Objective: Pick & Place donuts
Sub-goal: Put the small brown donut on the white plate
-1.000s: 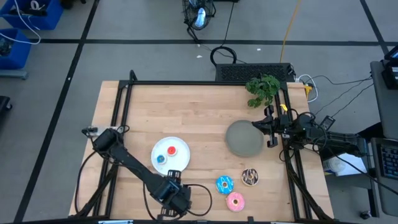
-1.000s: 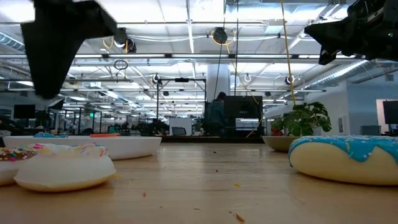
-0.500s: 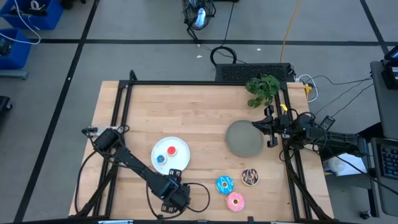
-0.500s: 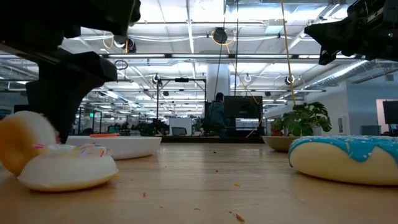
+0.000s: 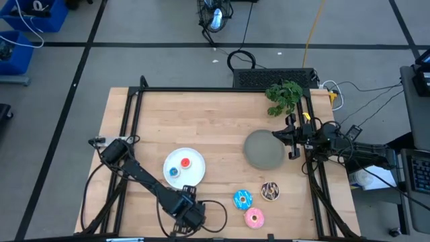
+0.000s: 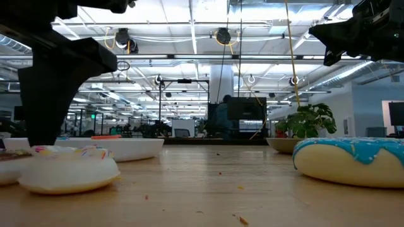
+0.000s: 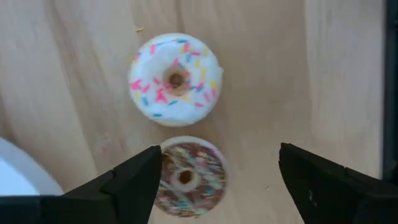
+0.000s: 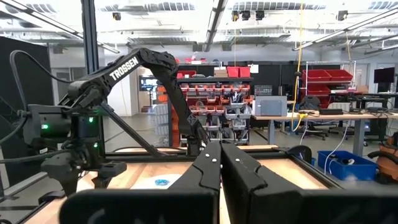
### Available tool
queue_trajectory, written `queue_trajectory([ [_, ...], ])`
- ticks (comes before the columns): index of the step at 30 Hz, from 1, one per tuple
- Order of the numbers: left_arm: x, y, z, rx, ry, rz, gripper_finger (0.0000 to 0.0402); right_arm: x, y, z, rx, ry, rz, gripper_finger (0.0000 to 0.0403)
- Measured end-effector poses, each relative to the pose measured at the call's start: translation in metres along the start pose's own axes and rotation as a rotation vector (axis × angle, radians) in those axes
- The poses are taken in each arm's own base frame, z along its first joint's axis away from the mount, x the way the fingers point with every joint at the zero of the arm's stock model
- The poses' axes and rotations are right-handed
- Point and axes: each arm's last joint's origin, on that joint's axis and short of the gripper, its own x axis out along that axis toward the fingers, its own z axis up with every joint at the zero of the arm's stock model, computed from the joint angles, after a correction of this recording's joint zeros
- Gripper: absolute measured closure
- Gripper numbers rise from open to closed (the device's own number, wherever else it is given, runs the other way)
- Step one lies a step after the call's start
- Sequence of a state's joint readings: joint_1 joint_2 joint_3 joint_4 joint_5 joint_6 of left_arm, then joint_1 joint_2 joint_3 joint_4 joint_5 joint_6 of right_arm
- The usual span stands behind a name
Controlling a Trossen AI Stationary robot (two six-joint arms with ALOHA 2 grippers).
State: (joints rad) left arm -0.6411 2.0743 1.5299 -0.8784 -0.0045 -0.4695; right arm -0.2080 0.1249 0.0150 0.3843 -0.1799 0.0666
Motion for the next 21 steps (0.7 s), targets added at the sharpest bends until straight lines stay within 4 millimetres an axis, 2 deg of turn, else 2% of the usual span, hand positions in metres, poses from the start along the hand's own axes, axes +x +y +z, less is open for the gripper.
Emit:
queue_trajectory([
  [9,0.0,0.004,-0.005,0.037,0.051,0.05,0.0082,0.0,0.0,0.0,0.0,0.0,0.0,0.0403],
  [21,0.011,0.009,-0.011,0.008,0.071,0.048,0.0082,0.0,0.0,0.0,0.0,0.0,0.0,0.0403],
])
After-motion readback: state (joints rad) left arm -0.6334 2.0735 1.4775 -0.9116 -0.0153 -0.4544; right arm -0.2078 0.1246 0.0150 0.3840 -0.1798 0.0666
